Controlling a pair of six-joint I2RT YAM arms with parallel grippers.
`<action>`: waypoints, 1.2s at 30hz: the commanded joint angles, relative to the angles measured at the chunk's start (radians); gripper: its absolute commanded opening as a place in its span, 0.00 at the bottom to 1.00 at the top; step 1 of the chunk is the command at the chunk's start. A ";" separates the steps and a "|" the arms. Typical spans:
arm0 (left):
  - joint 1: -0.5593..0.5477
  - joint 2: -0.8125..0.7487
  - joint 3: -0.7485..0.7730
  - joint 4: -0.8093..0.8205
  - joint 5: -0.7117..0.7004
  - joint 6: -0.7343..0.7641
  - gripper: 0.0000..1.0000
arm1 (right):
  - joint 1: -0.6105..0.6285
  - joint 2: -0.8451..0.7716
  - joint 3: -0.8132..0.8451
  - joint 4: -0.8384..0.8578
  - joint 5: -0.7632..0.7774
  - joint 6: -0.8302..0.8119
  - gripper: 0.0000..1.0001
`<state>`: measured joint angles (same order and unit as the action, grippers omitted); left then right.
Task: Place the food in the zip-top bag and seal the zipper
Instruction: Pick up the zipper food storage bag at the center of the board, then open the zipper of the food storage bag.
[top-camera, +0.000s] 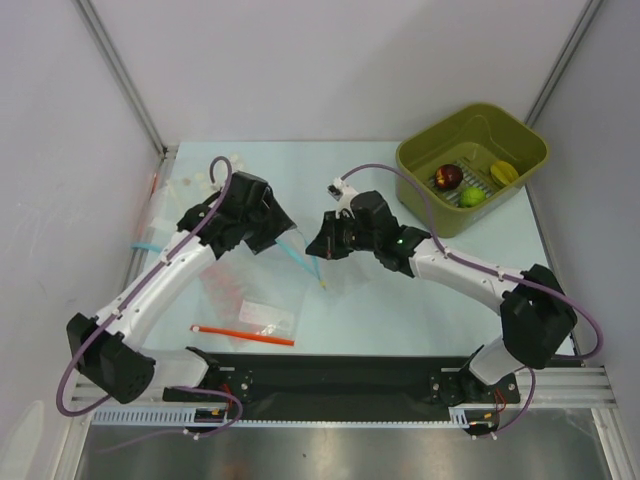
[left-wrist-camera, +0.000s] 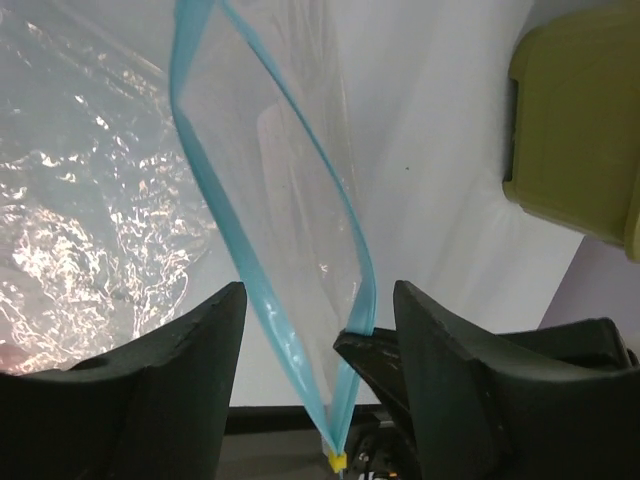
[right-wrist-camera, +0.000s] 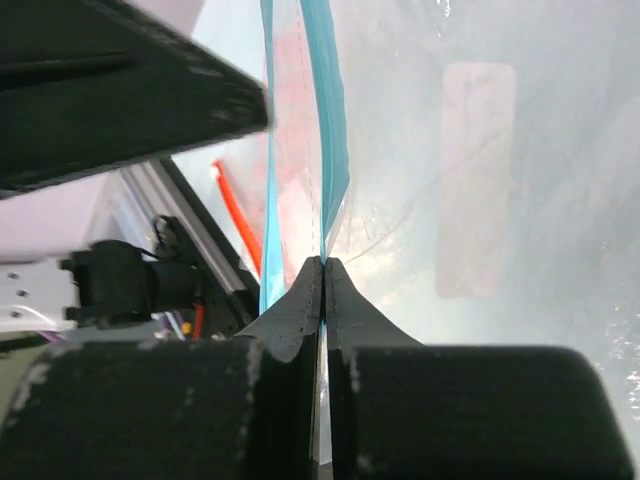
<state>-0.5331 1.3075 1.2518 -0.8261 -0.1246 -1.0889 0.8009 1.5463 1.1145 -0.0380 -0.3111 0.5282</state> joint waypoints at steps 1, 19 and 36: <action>0.012 -0.071 0.058 -0.022 0.026 0.127 0.66 | -0.028 -0.067 -0.019 0.118 -0.063 0.088 0.00; 0.024 -0.203 -0.098 0.151 0.167 0.233 0.63 | -0.063 -0.202 -0.096 0.193 -0.094 0.225 0.00; 0.027 -0.261 -0.106 0.151 0.131 0.204 0.57 | -0.025 -0.259 -0.110 0.092 -0.039 0.159 0.00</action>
<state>-0.5137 1.0920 1.1408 -0.6685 0.0288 -0.8818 0.7708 1.3205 1.0115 0.0547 -0.3733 0.7128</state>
